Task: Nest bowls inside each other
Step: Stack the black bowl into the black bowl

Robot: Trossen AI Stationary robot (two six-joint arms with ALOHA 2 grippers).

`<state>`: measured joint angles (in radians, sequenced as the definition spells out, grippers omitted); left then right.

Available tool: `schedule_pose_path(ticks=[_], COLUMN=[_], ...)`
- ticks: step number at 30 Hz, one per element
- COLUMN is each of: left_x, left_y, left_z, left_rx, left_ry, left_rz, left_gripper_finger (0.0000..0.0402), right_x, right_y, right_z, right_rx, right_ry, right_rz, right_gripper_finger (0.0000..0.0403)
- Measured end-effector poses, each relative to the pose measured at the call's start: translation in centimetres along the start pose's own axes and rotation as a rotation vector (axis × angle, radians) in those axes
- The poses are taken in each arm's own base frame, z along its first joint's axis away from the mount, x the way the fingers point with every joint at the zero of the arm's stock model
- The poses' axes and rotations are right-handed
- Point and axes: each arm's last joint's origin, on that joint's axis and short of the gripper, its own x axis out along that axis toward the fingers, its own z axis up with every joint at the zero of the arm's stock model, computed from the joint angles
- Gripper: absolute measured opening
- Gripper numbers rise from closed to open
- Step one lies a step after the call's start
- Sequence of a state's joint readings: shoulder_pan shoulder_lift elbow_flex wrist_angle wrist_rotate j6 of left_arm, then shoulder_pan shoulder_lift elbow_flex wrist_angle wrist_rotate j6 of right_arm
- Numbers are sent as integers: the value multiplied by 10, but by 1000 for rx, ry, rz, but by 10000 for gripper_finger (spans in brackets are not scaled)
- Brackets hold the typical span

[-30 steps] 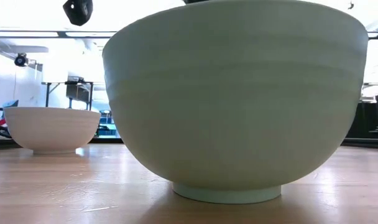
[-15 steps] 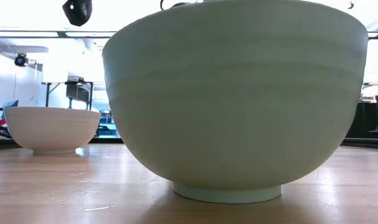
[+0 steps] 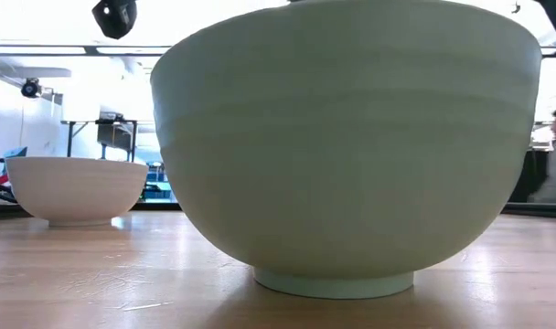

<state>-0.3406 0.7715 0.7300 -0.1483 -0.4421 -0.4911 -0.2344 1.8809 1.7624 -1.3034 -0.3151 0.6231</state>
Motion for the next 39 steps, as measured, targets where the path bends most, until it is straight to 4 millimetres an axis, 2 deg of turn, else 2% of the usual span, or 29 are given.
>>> schedule_pose_path(ticks=[5, 21, 28, 39], left_x=[0, 2, 4, 8], left_y=[-1, -1, -2, -3], left_z=[-1, -1, -2, -4], left_rx=[0, -2, 0, 8], left_ry=[11, 13, 18, 32], left_rz=[-18, -19, -16, -8], left_gripper_finger=[95, 95, 95, 95], right_x=[3, 32, 33, 30], right_y=[-1, -2, 3, 5], right_z=[2, 15, 23, 22], right_rx=[4, -17, -46, -89], right_ry=[-5, 66, 62, 63], right_rz=[-26, -70, -66, -51], right_gripper_finger=[12, 12, 12, 23])
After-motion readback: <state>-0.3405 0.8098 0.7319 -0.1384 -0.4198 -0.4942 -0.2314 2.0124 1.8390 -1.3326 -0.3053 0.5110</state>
